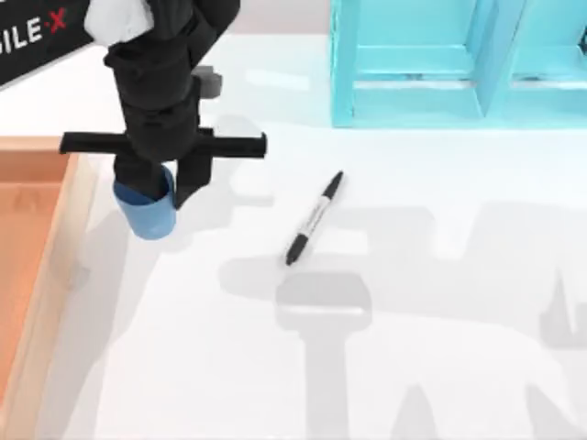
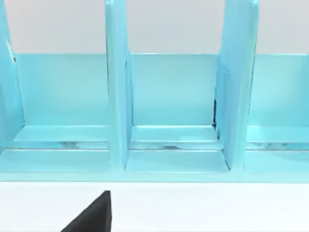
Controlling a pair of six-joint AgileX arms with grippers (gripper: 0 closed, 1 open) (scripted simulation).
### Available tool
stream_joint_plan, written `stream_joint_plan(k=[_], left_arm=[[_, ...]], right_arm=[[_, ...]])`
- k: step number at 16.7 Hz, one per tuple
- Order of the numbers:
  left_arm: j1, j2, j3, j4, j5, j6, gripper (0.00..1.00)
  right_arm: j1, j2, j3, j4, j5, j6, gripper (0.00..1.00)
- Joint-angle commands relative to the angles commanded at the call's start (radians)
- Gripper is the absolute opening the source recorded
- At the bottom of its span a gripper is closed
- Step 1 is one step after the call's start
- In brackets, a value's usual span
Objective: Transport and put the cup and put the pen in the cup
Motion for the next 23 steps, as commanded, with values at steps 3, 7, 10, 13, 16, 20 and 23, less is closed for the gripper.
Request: stream_joint_plan(k=[3, 7, 10, 13, 16, 20, 23], left_arm=[[-0.050, 0.059, 0.009, 0.055, -0.014, -0.053, 0.00], [-0.047, 0.060, 0.006, 0.054, -0.011, -0.053, 0.00], [-0.041, 0.065, -0.033, 0.096, -0.012, -0.049, 0.00], [-0.034, 0.076, -0.109, 0.197, -0.014, -0.037, 0.00], [-0.031, 0.083, -0.134, 0.224, -0.014, -0.034, 0.00], [-0.031, 0.083, -0.134, 0.224, -0.014, -0.034, 0.15], [-0.031, 0.083, -0.134, 0.224, -0.014, -0.034, 0.38]], right_arm=[[0.000, 0.000, 0.000, 0.000, 0.000, 0.000, 1.00], [0.000, 0.000, 0.000, 0.000, 0.000, 0.000, 1.00], [0.000, 0.000, 0.000, 0.000, 0.000, 0.000, 1.00], [0.000, 0.000, 0.000, 0.000, 0.000, 0.000, 1.00], [0.000, 0.000, 0.000, 0.000, 0.000, 0.000, 1.00], [0.000, 0.000, 0.000, 0.000, 0.000, 0.000, 1.00], [0.000, 0.000, 0.000, 0.000, 0.000, 0.000, 1.00]])
